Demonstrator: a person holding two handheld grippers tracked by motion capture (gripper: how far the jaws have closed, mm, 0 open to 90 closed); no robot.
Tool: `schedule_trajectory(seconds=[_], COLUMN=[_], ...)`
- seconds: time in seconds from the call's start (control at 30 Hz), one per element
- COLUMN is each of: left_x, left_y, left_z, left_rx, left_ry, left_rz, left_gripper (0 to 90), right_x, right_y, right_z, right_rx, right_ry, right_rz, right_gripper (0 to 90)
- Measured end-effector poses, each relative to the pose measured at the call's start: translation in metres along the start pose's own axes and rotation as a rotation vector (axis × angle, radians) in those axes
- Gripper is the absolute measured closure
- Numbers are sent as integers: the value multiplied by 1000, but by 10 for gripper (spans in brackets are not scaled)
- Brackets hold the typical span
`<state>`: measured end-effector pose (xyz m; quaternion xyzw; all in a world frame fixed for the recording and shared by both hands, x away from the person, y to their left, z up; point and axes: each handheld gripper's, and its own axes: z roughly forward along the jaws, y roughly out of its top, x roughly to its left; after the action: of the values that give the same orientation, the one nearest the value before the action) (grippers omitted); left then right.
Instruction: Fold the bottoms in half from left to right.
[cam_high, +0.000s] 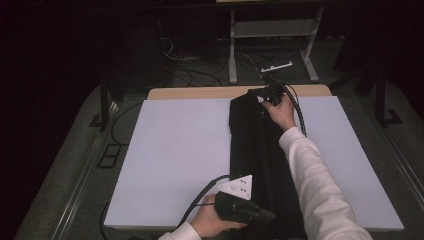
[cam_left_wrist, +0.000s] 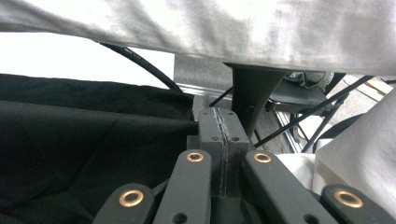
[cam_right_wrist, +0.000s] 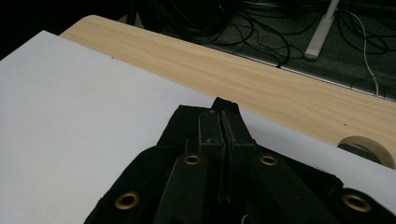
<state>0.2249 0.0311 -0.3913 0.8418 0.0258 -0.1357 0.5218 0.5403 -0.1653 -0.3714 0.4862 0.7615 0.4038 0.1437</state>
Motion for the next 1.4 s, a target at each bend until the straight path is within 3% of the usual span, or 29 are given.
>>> schedule_trajectory(seconds=[0.3,0.53,0.87,1.07,1.4], left_x=[5,8,14,17,22], left_y=[7,14,17,20,22], left_z=[14,30,52,68,86], left_rx=[-5,7,17,39,60], left_ry=[10,8,4,-23,-20], left_rz=[-2,9,-6,-9,-16], left_gripper=[893,893,893,893,893], right_x=[-10,-12,-16,-24,-33], right_y=[-2,-3,-5,-10,-18], right_z=[-3,-11,-18,-20,-20], right_rx=[10,8,4,12,16], right_ry=[-3,13,20,14,3], right_rz=[-7,-36,-77,-69,-61], right_gripper=[870,870,870,870,870])
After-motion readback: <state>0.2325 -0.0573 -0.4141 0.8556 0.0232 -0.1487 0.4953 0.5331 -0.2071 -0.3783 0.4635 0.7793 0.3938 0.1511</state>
